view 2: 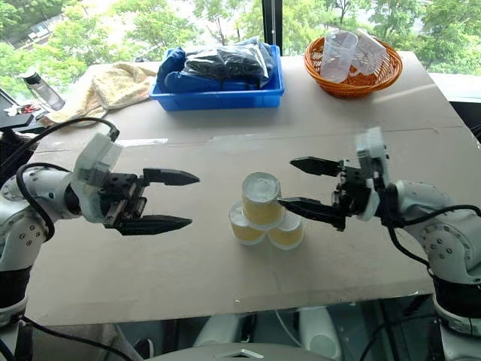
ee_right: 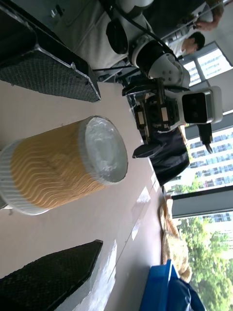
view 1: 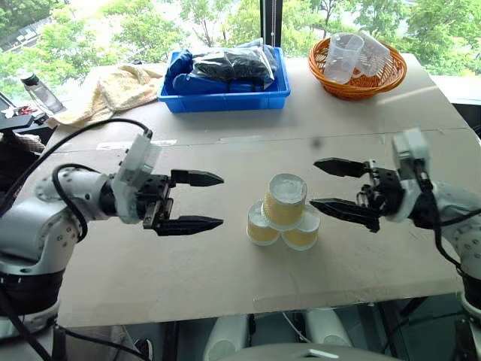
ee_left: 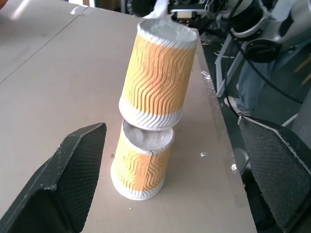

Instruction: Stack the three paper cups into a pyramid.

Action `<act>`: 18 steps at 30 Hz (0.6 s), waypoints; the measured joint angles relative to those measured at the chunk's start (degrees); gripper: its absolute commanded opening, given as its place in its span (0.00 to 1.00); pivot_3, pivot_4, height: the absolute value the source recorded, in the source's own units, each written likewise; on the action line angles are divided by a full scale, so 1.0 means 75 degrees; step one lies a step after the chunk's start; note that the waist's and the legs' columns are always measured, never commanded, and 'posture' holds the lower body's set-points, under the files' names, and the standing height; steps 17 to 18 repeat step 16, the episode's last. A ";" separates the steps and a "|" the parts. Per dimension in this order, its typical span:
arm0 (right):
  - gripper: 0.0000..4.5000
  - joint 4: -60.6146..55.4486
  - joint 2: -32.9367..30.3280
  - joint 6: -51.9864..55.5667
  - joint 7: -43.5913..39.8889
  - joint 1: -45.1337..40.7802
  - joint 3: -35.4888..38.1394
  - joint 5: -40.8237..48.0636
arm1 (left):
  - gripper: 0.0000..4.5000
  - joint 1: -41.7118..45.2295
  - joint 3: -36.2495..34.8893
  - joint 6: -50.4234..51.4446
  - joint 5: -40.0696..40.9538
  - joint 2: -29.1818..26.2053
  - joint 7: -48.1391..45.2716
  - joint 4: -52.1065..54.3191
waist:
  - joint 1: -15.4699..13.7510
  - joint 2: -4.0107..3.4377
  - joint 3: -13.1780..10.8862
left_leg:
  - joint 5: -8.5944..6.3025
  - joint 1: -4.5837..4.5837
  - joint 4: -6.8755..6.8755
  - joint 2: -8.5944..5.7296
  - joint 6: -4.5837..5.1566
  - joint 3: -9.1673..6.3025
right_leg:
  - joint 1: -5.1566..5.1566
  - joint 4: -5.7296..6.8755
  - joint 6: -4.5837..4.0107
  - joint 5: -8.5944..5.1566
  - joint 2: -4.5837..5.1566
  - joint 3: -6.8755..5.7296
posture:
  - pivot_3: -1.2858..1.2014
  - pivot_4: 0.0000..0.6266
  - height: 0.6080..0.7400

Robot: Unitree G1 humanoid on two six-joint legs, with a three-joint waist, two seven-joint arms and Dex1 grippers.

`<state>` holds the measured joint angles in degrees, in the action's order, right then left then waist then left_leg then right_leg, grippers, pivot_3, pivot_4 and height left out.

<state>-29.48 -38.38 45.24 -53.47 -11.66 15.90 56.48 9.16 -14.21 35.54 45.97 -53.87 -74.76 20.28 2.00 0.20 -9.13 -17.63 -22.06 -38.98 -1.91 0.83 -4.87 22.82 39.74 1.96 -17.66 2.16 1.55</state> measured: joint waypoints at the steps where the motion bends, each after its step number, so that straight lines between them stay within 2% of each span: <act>1: 0.99 0.0002 -0.0057 -0.0078 -0.0009 0.0372 0.0378 0.0063 | 1.00 -0.0429 -0.0149 -0.0010 -0.0099 0.0079 0.0172 0.0067 | 0.0012 0.0000 0.0000 | -0.0001 0.0000 0.0004 0.0001 0.0001 0.0002 | 0.0001 0.0001 0.0000 0.0000 -0.0001 0.0002 | 0.52 0.24 1.00; 4: 0.99 0.0190 -0.0111 -0.0737 -0.0277 0.1352 0.0915 -0.0309 | 1.00 -0.1385 -0.0387 -0.0274 -0.0587 0.0521 0.0916 0.0162 | -0.0016 -0.0002 0.0002 | -0.0016 0.0035 0.0009 0.0003 0.0027 0.0003 | -0.0034 0.0003 0.0000 0.0000 -0.0001 0.0003 | 0.52 0.24 1.00; 8: 0.99 0.1911 0.0050 -0.3166 -0.1020 0.2207 0.0567 -0.2383 | 1.00 -0.2033 -0.0104 -0.1350 -0.1805 0.1578 0.1977 -0.0321 | -0.0090 0.0003 0.0006 | -0.0018 0.0060 -0.0002 0.0000 0.0032 0.0010 | -0.0063 0.0003 0.0000 0.0000 0.0000 0.0005 | 0.52 0.24 1.00; 12: 0.99 0.3702 0.0419 -0.4737 -0.1514 0.2206 0.0165 -0.3326 | 1.00 -0.2232 0.0538 -0.2185 -0.2437 0.2522 0.2529 -0.0451 | -0.0160 0.0002 0.0006 | -0.0003 0.0058 -0.0012 0.0000 0.0004 0.0011 | -0.0062 0.0010 0.0000 0.0001 -0.0002 0.0005 | 0.52 0.24 1.00; 16: 0.99 0.4645 0.0546 -0.5652 -0.1653 0.1943 -0.0016 -0.3773 | 1.00 -0.2306 0.1068 -0.2560 -0.2890 0.2952 0.2925 -0.0465 | -0.0161 -0.0001 0.0008 | -0.0001 0.0057 -0.0011 0.0002 0.0002 0.0009 | -0.0061 0.0012 0.0000 0.0001 -0.0002 0.0005 | 0.52 0.24 1.00; 18: 0.99 0.4645 0.0546 -0.5652 -0.1653 0.1943 -0.0016 -0.3773 | 1.00 -0.2306 0.1068 -0.2560 -0.2890 0.2952 0.2925 -0.0465 | -0.0161 -0.0001 0.0008 | -0.0001 0.0057 -0.0011 0.0002 0.0002 0.0009 | -0.0061 0.0012 0.0000 0.0001 -0.0002 0.0005 | 0.52 0.24 1.00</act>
